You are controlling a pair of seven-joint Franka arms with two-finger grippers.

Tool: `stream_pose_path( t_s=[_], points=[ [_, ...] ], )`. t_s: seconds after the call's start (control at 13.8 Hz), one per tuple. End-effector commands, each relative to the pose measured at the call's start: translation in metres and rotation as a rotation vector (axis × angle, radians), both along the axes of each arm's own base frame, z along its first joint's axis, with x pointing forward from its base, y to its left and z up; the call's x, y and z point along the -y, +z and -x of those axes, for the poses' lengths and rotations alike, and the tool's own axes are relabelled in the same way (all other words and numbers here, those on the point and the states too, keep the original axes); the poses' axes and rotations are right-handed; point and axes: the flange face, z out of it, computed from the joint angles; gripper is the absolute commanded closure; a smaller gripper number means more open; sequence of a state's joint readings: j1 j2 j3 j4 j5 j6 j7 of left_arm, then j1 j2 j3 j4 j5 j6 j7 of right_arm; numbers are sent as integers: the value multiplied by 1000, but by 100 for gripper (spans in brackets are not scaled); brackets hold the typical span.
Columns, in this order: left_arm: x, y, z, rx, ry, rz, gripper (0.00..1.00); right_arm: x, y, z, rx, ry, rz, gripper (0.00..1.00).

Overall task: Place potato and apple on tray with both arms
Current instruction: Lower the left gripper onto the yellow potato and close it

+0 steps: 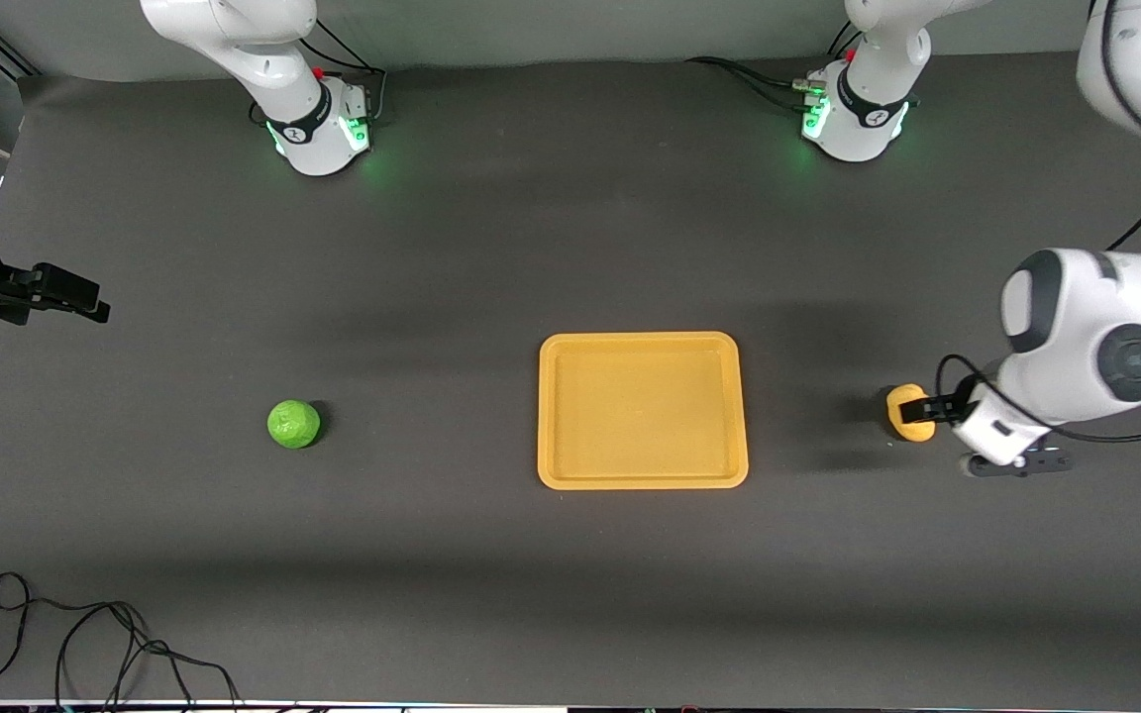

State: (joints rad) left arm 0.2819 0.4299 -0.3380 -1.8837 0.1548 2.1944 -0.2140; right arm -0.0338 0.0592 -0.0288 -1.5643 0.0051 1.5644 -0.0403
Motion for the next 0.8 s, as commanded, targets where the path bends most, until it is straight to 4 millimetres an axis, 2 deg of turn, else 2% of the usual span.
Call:
stream_pose_path(
  t_s=[0.0,0.29,0.73],
  points=[
    [1,-31,18,35,18,-7,0,-1,2,2,-8,-9,17,0],
    [0,-65,26,28,10,-12,0,0,2,2,-9,-9,17,0],
    [-4,-76,27,20,5,-65,0,0,-1,2,-14,-8,17,0]
  ],
)
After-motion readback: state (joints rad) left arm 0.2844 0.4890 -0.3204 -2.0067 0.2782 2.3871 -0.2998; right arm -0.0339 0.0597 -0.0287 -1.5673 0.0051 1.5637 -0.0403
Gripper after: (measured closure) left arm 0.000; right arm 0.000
